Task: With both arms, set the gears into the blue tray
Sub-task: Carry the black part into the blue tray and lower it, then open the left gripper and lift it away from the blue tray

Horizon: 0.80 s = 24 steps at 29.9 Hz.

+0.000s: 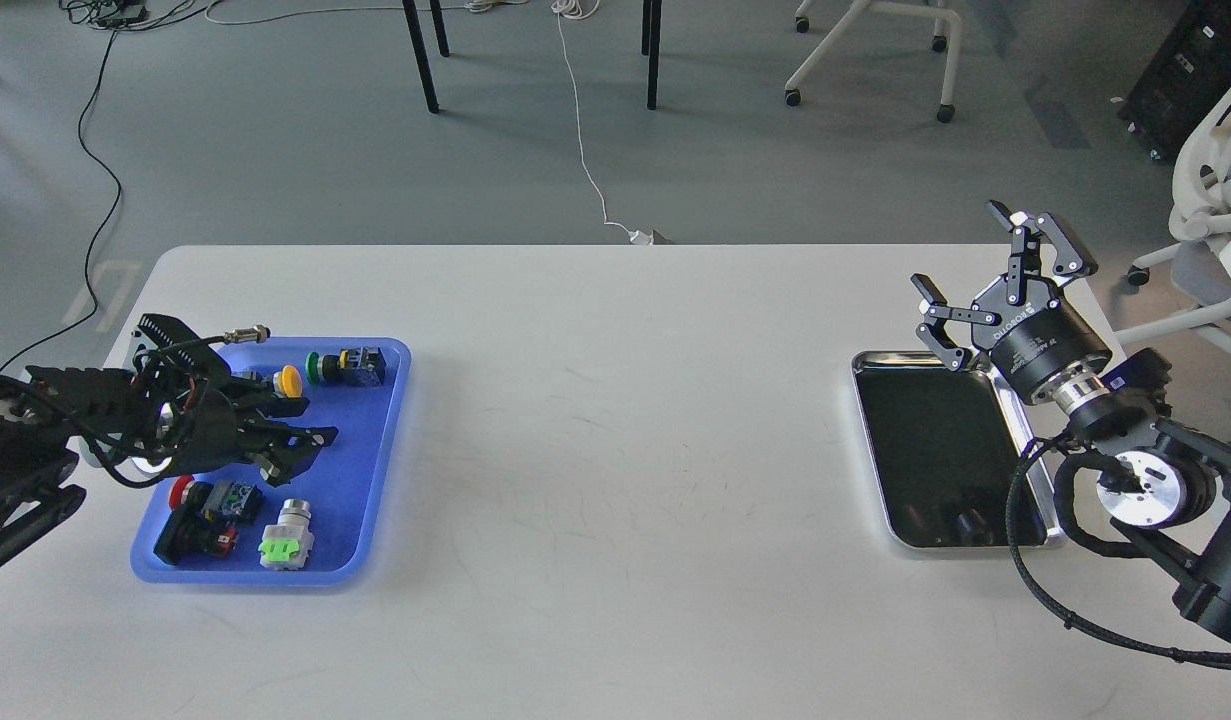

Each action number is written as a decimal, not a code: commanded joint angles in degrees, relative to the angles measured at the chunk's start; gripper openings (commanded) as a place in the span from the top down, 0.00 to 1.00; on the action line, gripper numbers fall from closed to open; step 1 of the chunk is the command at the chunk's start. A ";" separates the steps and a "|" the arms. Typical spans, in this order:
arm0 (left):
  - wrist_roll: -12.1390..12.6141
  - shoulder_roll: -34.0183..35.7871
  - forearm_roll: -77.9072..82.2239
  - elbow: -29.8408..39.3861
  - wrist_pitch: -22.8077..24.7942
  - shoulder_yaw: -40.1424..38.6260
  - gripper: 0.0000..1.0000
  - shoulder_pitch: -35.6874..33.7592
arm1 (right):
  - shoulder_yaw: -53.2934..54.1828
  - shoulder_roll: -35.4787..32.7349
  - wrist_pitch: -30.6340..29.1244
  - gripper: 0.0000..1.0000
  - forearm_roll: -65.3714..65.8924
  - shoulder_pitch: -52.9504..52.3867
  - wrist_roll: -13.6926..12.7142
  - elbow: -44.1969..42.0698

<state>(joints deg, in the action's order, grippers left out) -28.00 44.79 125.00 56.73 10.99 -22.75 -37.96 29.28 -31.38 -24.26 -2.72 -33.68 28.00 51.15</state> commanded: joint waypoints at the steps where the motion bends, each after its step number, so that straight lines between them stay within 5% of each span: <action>1: 0.00 0.21 -1.06 1.53 0.08 -5.71 0.11 -0.01 | -0.10 0.00 0.53 0.01 0.00 -0.34 0.00 -0.08; 11: 0.00 -6.29 -47.82 7.60 -0.88 -11.88 0.02 0.69 | -0.80 0.09 0.53 0.01 0.44 -0.51 0.00 -0.17; 15: 0.00 -13.91 -69.65 7.95 -7.79 -13.72 0.02 4.28 | -1.50 -0.09 0.36 0.01 0.44 -0.51 0.00 0.35; 21: 0.00 -22.28 -78.23 7.08 -7.92 -23.55 0.02 9.03 | -2.73 0.00 0.01 0.01 0.52 -1.30 0.00 0.01; 22: 0.49 -23.59 -80.07 7.08 -6.26 -26.79 0.02 10.34 | -2.65 0.00 -0.08 0.01 0.52 -1.39 0.00 0.09; 24: 5.39 -26.41 -82.97 6.38 -1.78 -32.51 0.02 13.07 | -2.64 0.17 -0.17 0.01 0.52 -1.39 0.00 0.09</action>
<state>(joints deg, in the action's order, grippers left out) -27.04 22.00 46.02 63.81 4.41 -47.93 -28.33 26.62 -31.44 -24.29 -2.20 -34.93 28.00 51.28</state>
